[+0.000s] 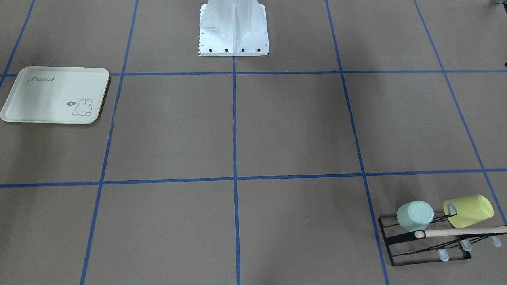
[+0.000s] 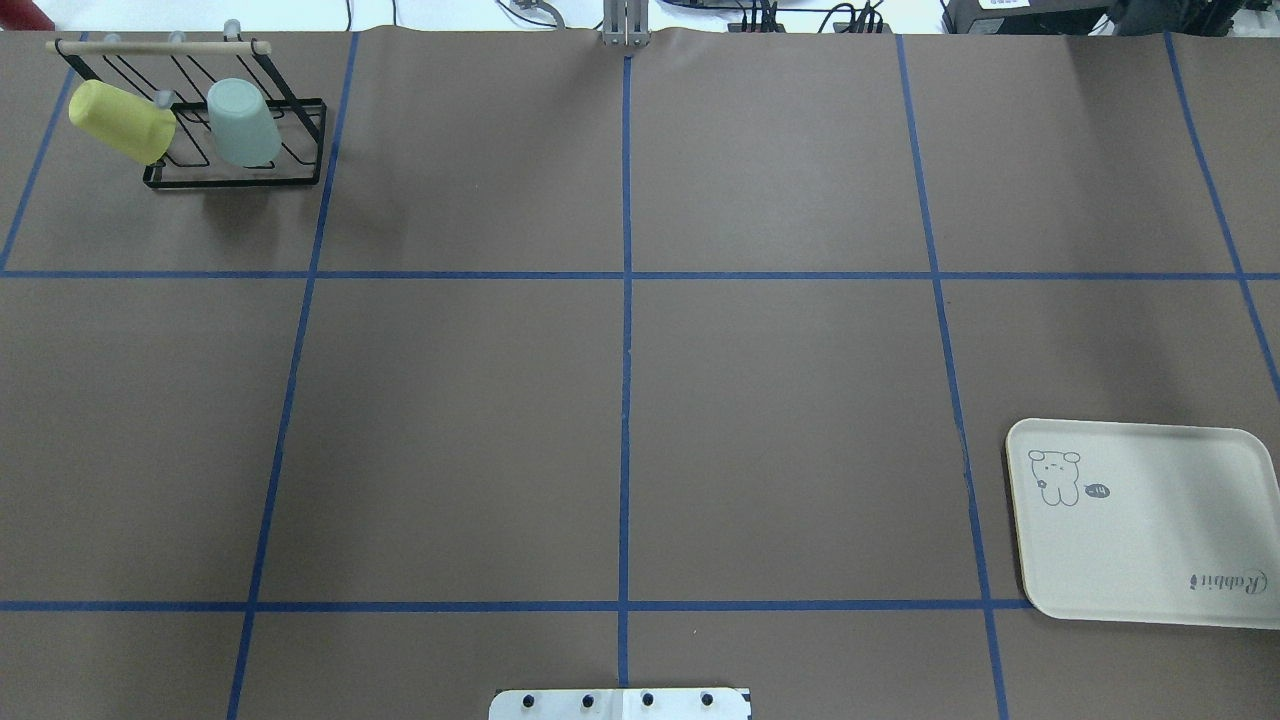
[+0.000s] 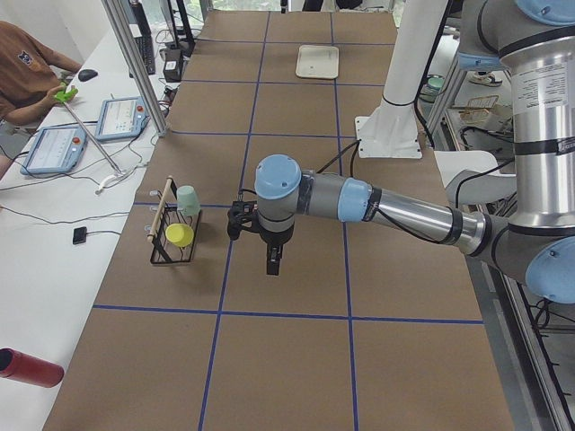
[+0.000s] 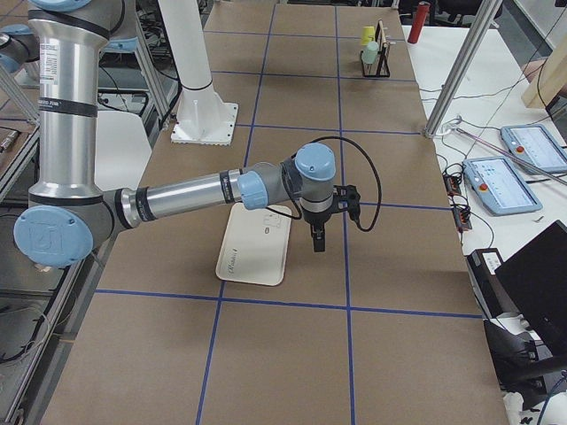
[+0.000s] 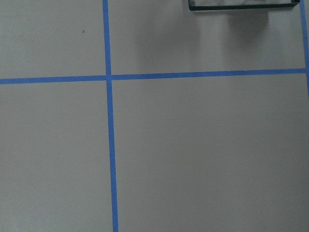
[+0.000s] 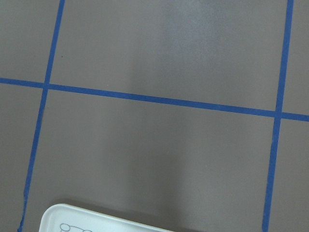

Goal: Left arm grabs green cup and hands to right arm on tray

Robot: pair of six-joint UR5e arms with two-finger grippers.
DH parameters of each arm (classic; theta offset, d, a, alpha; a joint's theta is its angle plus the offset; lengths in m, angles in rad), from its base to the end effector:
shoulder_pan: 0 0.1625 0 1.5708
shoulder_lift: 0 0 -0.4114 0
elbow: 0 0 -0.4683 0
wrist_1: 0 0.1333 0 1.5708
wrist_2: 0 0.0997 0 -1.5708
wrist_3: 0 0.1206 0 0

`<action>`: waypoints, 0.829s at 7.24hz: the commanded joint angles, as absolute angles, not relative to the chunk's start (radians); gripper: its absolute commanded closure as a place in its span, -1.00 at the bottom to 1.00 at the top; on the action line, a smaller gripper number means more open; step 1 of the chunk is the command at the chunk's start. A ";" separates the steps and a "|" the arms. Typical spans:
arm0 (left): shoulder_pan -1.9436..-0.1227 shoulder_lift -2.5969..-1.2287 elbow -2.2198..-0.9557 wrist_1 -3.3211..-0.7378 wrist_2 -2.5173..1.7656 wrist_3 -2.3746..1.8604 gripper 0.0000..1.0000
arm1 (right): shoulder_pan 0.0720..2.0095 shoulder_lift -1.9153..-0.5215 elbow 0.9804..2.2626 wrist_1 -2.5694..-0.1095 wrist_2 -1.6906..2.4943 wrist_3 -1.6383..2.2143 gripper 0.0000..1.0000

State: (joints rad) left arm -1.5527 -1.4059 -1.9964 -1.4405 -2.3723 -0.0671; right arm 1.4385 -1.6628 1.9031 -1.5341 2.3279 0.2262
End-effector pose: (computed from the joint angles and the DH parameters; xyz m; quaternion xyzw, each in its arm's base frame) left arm -0.0377 -0.4955 0.5178 0.0434 0.3915 0.0029 0.9192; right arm -0.0208 -0.5389 0.5178 0.0610 -0.3830 -0.0078 0.9217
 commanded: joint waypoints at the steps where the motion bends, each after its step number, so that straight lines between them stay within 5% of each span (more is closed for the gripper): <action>1: -1.551 -1.401 -2.009 -1.439 -2.280 -0.069 -1.00 | 1.472 -1.661 1.920 -1.621 2.307 0.218 -1.00; 6: -1.519 -1.402 -1.988 -1.451 -2.413 -0.095 -1.00 | 1.470 -1.695 1.934 -1.635 2.345 0.218 -1.00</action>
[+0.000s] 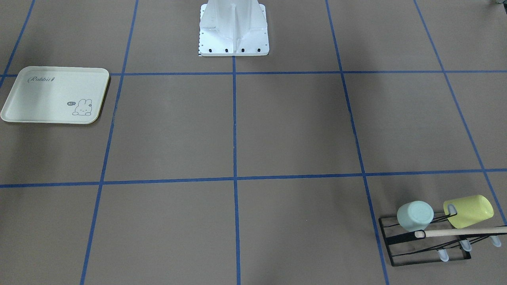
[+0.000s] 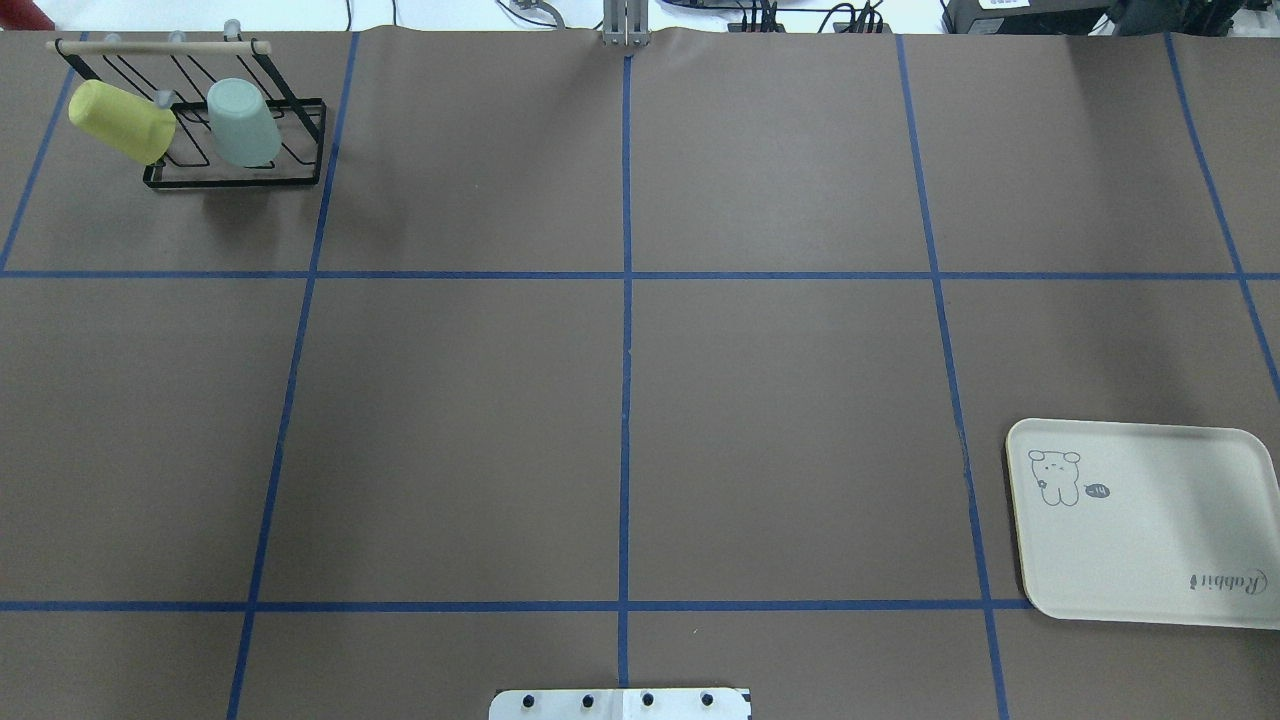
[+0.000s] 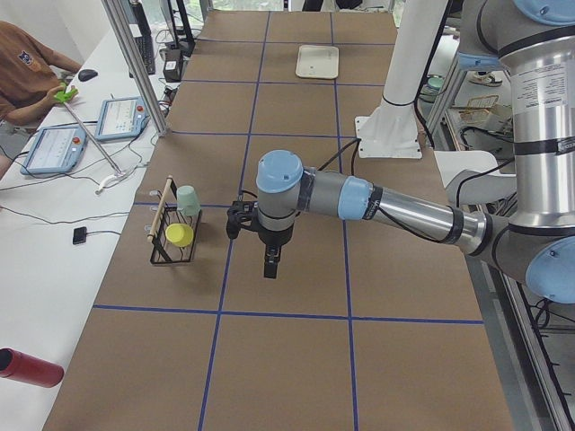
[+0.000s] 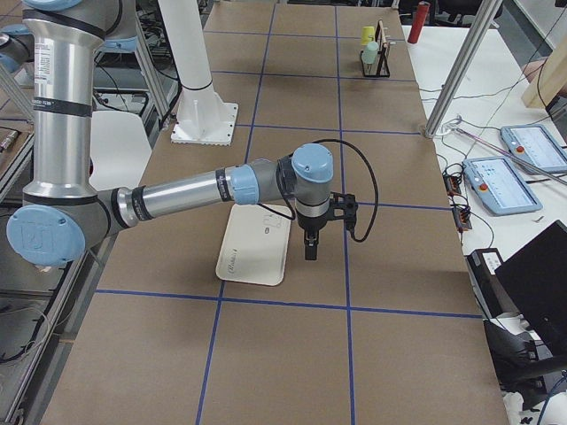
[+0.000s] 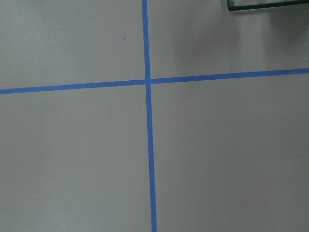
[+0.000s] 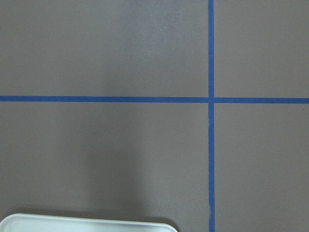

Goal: Left arm grabs green cup and hands to right arm on tray

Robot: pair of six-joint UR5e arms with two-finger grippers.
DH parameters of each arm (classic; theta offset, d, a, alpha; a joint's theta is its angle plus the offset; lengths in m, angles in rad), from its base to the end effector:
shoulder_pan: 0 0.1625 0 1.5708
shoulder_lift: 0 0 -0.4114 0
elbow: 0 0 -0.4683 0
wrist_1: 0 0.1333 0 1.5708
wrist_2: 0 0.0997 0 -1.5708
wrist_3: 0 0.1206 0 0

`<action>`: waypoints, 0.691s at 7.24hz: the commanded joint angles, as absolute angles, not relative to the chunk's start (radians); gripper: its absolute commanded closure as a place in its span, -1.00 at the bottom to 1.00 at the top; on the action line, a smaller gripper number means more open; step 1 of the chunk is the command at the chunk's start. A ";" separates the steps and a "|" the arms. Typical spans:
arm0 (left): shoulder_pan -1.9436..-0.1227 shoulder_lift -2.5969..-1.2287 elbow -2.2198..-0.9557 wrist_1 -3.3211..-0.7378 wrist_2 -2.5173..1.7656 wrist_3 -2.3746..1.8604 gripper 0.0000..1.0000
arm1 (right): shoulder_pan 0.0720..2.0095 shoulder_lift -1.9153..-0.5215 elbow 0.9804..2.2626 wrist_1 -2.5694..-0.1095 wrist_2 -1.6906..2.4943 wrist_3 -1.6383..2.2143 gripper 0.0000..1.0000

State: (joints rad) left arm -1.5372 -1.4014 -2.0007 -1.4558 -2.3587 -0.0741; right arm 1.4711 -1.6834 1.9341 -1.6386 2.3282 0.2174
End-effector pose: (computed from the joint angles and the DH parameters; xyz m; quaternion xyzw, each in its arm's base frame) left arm -0.0312 -0.4954 0.5171 0.0464 0.3859 0.0092 0.9213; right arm -0.0017 -0.5238 0.5232 0.0257 -0.3769 0.0207 0.9256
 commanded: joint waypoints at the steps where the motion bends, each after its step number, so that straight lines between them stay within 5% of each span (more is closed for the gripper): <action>1: -1.496 -1.428 -1.999 -1.466 -2.425 -0.179 -0.99 | 1.468 -1.698 1.930 -1.634 2.412 0.219 -1.00; 5: -1.313 -1.748 -1.904 -1.463 -2.332 -0.422 -1.00 | 1.373 -1.686 1.930 -1.614 2.414 0.222 -1.00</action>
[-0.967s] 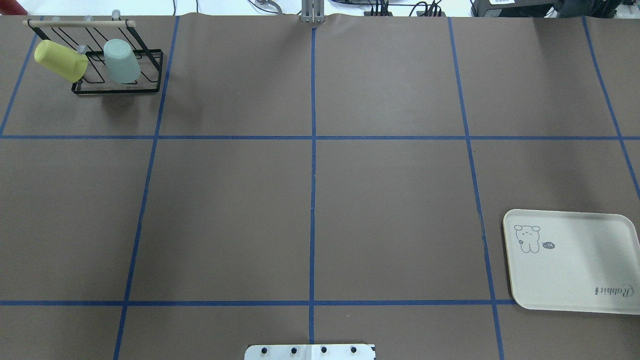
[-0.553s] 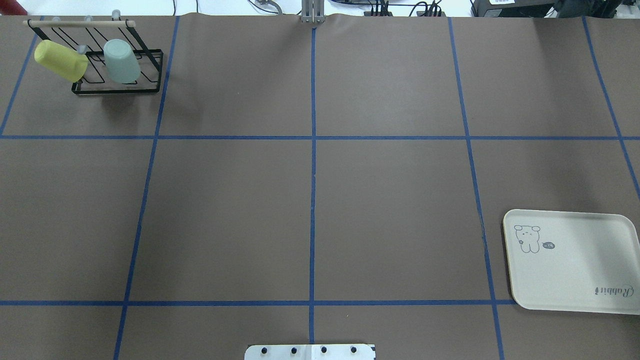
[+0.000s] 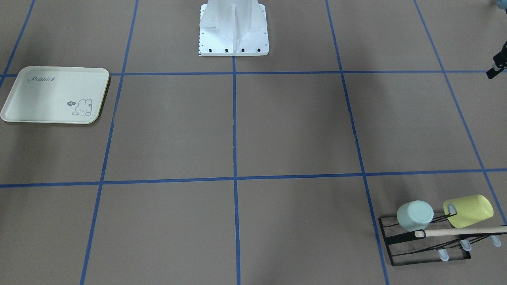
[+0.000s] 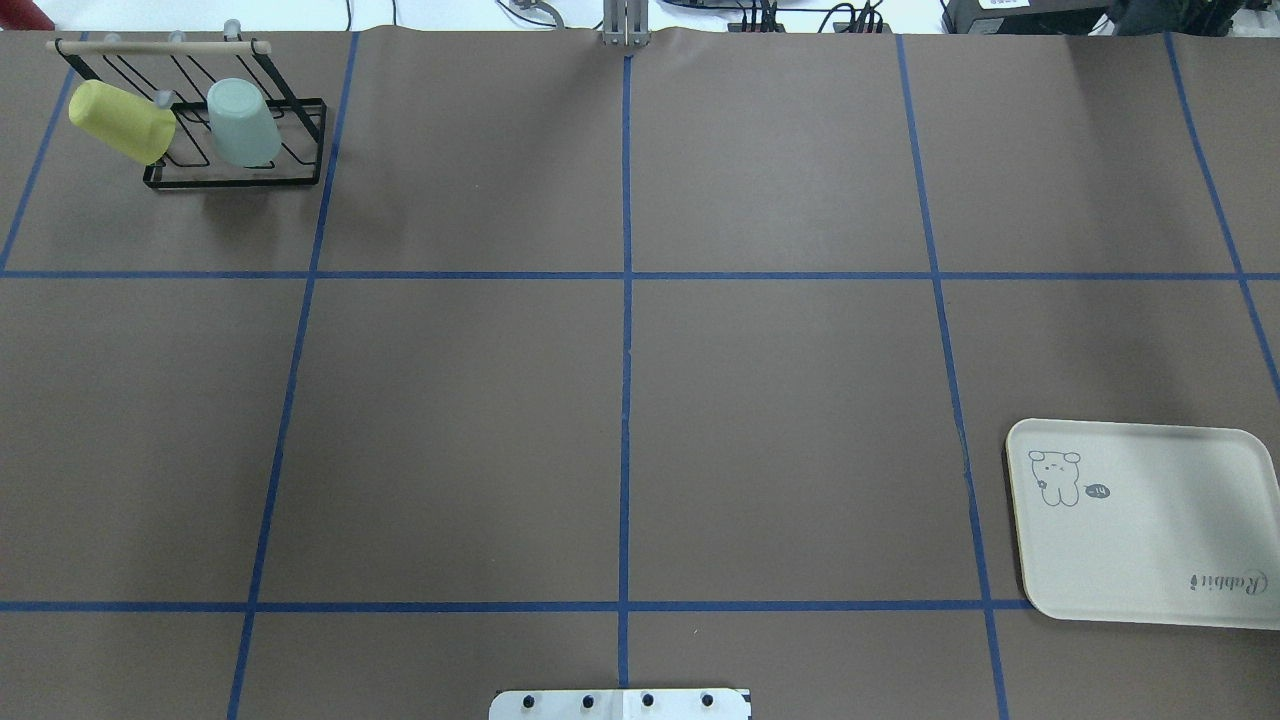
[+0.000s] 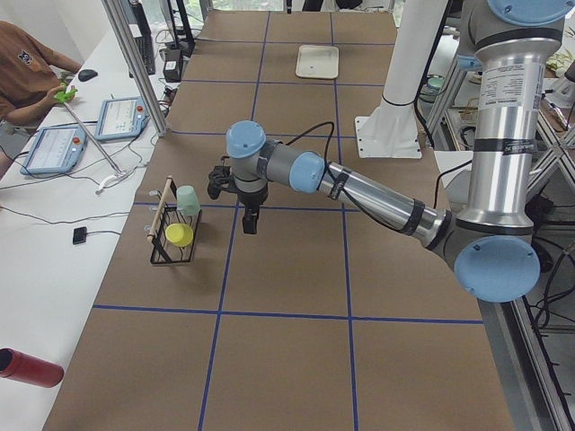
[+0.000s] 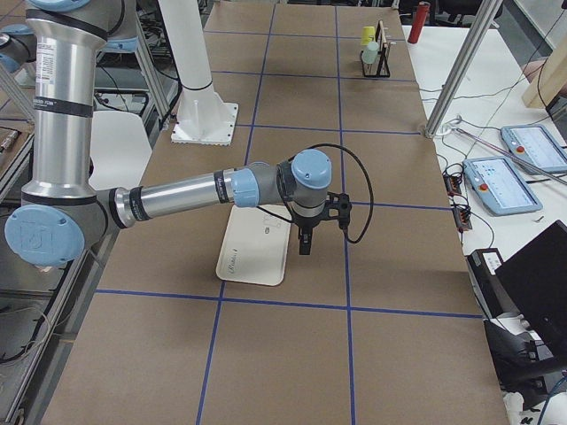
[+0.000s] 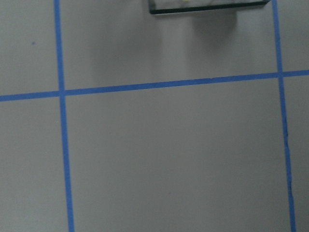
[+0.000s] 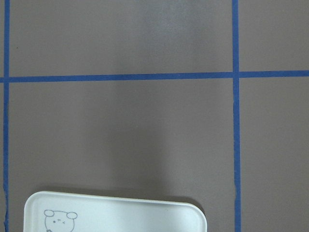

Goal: Left arm grabs green cup and hands to right arm on tray

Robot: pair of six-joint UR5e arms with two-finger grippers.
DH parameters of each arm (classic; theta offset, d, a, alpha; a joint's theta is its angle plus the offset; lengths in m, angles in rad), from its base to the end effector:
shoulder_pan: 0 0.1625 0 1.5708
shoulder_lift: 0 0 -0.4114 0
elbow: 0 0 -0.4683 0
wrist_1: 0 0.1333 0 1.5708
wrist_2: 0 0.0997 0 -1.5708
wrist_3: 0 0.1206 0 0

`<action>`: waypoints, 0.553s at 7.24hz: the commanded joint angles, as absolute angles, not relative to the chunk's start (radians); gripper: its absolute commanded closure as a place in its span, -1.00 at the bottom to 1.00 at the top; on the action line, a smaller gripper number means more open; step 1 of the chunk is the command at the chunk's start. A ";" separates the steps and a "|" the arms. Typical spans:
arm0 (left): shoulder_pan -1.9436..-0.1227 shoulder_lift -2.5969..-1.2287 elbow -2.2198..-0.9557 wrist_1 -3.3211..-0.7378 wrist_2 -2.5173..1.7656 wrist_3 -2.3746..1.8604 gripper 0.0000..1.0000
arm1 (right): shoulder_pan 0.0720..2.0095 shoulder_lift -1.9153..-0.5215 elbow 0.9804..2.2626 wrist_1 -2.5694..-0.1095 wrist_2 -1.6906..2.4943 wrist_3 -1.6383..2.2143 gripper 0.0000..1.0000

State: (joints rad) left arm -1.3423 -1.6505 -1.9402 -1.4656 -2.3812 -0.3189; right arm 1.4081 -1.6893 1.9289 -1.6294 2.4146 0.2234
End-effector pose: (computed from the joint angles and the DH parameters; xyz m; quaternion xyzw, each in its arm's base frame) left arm 0.0859 -0.5719 0.4139 0.0464 0.4164 0.0265 0.9076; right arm -0.0414 -0.5189 0.5208 0.0027 -0.4161 -0.0094 0.9093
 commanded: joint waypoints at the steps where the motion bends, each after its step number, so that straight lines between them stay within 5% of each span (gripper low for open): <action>1: -1.258 -1.860 -1.816 -1.463 -2.313 -0.473 -1.00 | 1.359 -1.696 1.931 -1.562 2.413 0.224 -1.00; 4: -1.128 -2.046 -1.642 -1.463 -2.121 -0.474 -0.99 | 1.348 -1.692 1.930 -1.554 2.427 0.229 -1.00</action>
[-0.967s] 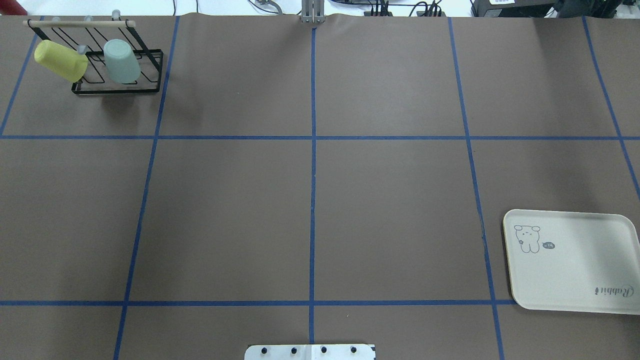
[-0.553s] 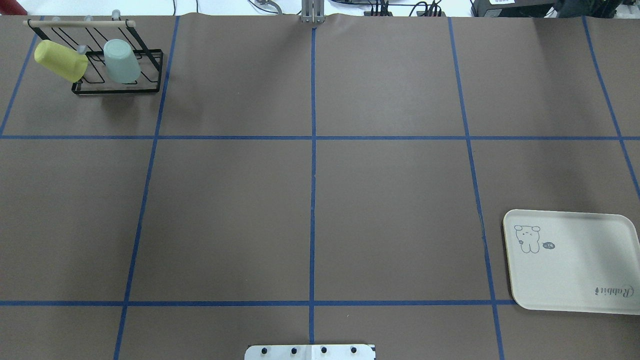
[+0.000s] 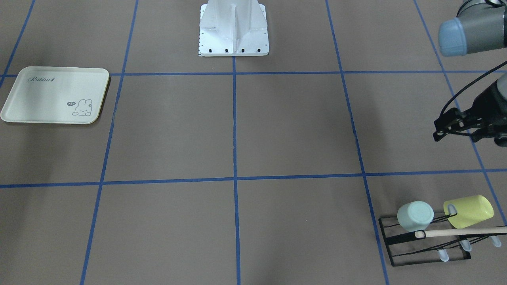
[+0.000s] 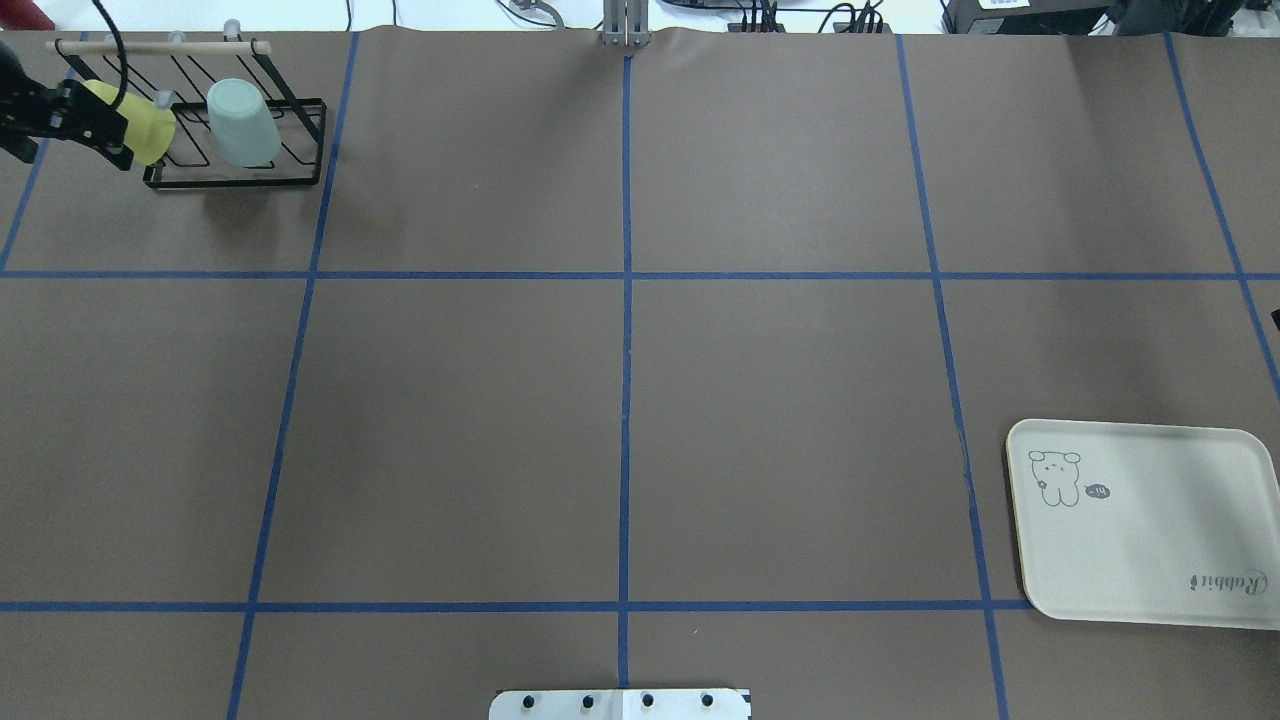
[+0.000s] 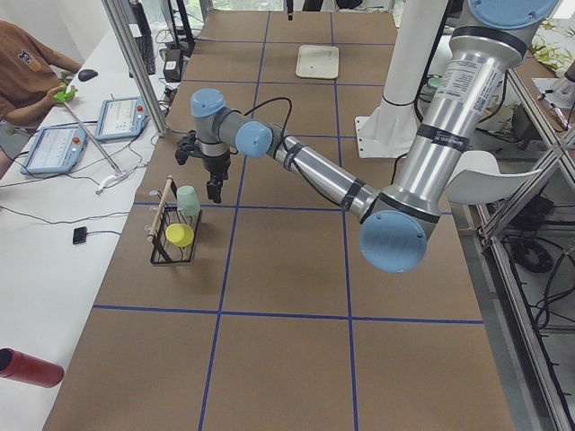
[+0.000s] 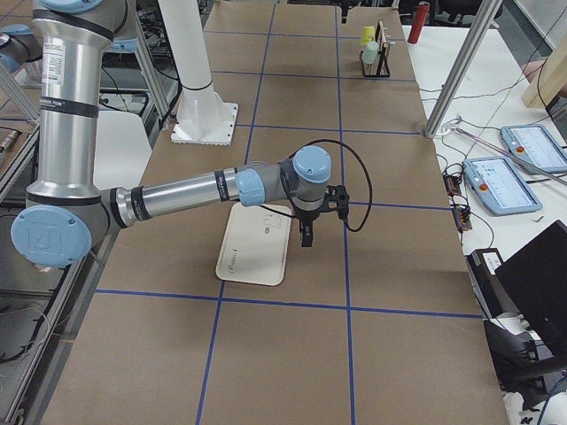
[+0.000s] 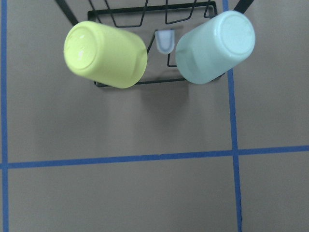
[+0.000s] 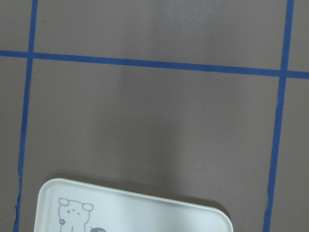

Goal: Left arm grabs green cup and hands to right arm on tray

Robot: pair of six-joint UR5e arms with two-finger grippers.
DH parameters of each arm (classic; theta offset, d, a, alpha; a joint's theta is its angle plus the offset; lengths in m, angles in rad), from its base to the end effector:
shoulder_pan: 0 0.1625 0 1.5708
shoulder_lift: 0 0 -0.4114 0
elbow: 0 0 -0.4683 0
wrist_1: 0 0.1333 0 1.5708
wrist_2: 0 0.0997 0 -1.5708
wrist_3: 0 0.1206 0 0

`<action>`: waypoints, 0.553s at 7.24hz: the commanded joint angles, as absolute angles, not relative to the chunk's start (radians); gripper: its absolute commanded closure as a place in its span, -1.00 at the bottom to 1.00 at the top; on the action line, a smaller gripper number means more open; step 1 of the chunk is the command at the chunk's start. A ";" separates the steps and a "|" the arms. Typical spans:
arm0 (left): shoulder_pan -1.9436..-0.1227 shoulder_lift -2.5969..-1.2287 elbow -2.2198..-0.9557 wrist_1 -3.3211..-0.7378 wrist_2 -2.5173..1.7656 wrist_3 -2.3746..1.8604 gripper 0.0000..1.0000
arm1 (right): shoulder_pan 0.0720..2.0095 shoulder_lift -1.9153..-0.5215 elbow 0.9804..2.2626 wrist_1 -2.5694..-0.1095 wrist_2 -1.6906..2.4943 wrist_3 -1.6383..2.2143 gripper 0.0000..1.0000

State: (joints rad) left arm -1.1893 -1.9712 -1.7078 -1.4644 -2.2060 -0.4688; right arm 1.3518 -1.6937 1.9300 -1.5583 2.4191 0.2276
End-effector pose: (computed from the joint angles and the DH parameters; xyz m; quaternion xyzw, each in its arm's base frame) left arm 0.2010 -0.6669 0.3482 0.0592 0.3617 0.0262 0.9300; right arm -0.0714 -0.5180 0.5139 0.0198 -0.4233 -0.0472 0.9046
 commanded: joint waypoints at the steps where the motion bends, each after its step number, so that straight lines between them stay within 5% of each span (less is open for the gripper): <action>1: -1.115 -2.072 -1.597 -1.473 -2.096 -0.472 -0.99 | 1.348 -1.690 1.928 -1.554 2.425 0.229 -1.00; 4: -1.077 -2.222 -1.409 -1.476 -1.995 -0.466 -0.99 | 1.336 -1.686 1.916 -1.552 2.424 0.227 -1.00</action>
